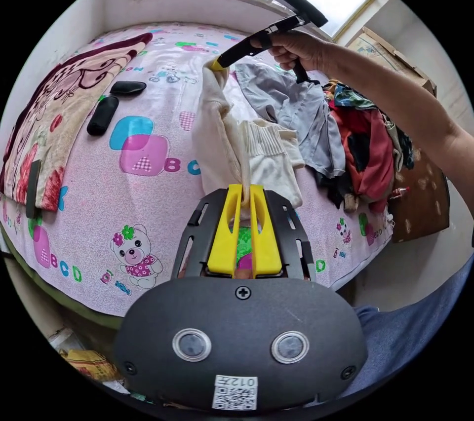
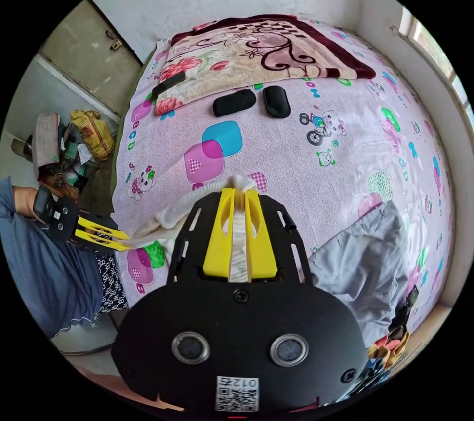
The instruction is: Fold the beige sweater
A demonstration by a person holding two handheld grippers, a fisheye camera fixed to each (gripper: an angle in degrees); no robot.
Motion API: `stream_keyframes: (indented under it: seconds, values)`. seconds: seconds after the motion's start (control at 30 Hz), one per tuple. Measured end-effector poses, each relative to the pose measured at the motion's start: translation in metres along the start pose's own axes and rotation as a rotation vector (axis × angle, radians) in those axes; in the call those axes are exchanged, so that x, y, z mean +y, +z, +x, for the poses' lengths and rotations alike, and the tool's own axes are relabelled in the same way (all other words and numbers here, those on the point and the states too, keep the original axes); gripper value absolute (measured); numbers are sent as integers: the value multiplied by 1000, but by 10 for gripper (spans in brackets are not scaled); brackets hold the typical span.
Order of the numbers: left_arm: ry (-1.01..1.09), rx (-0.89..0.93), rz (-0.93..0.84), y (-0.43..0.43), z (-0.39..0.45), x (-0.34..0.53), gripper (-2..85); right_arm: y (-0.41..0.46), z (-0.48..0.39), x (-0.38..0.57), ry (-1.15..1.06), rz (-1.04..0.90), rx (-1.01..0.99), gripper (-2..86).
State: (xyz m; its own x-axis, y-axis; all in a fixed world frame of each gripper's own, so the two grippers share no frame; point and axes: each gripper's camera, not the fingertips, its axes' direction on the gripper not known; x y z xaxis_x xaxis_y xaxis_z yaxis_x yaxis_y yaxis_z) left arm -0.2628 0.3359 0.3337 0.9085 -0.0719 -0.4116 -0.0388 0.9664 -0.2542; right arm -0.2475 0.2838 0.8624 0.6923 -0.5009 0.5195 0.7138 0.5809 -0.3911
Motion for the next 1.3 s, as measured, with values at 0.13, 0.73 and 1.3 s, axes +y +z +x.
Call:
stream_keyframes:
  seconds: [0.13, 0.73, 1.3]
  values:
    - [105, 13, -20, 22, 56, -19, 8, -25, 26, 77, 67, 7, 10, 20]
    - [442, 35, -305, 223, 222, -76, 23, 10, 124, 345, 426, -114, 9, 24]
    - [452, -114, -127, 202, 202, -182, 7, -71, 74, 426, 443, -122, 165, 88]
